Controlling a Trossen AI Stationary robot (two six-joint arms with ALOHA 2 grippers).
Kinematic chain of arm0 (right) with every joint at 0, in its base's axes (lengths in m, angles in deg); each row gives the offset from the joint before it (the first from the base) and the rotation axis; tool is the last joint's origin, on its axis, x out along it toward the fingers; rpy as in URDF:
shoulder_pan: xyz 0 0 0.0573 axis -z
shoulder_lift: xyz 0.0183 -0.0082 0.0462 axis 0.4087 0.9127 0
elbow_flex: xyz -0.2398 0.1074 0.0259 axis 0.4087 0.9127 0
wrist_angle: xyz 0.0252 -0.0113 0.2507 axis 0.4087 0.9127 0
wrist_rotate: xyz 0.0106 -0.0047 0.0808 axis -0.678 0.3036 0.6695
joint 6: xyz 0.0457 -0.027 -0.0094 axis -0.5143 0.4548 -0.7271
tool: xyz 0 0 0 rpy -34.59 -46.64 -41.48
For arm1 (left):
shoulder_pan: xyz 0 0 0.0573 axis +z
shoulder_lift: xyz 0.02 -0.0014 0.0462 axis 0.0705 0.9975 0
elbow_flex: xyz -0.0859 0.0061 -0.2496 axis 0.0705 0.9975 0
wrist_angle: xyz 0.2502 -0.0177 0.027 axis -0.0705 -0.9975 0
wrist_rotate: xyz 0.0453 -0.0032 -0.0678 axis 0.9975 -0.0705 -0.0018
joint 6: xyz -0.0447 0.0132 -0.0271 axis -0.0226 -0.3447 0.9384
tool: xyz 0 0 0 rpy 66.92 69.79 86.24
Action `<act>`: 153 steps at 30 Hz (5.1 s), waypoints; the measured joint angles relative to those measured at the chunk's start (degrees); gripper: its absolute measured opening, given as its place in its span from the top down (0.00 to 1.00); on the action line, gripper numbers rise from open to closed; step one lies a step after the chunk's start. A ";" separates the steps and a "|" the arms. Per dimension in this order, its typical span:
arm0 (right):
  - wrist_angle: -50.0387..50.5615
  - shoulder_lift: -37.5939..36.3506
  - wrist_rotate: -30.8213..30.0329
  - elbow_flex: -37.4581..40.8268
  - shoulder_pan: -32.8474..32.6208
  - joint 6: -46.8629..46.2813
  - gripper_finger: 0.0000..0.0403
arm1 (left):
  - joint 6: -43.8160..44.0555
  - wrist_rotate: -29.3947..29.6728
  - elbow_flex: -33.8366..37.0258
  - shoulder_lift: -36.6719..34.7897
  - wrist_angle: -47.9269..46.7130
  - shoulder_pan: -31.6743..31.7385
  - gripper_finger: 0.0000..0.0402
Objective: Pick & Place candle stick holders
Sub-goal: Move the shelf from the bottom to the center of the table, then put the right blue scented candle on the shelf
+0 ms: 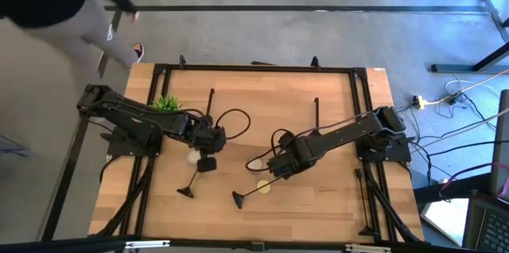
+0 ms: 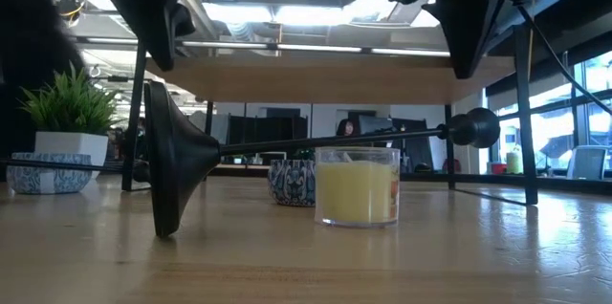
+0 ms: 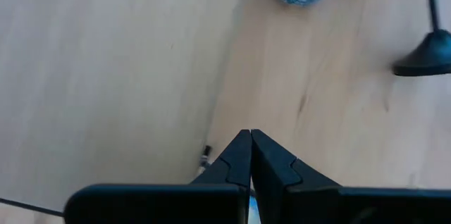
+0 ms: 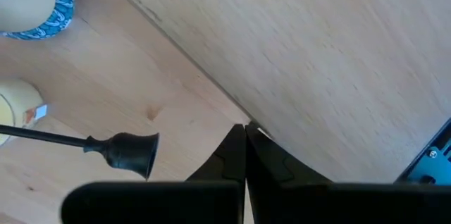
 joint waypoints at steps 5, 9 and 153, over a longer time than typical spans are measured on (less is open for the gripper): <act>4.15 -0.02 -0.62 0.00 -0.04 -1.76 0.99 | 1.06 -1.27 0.00 -0.35 0.03 -1.07 1.00; 6.41 -0.04 -1.97 0.00 0.16 -2.77 0.99 | 1.72 -1.06 0.00 -0.48 0.45 -1.53 1.00; 6.18 0.42 -2.70 -18.21 -39.82 -26.12 0.98 | -20.33 3.27 -36.48 42.29 0.16 -5.09 0.67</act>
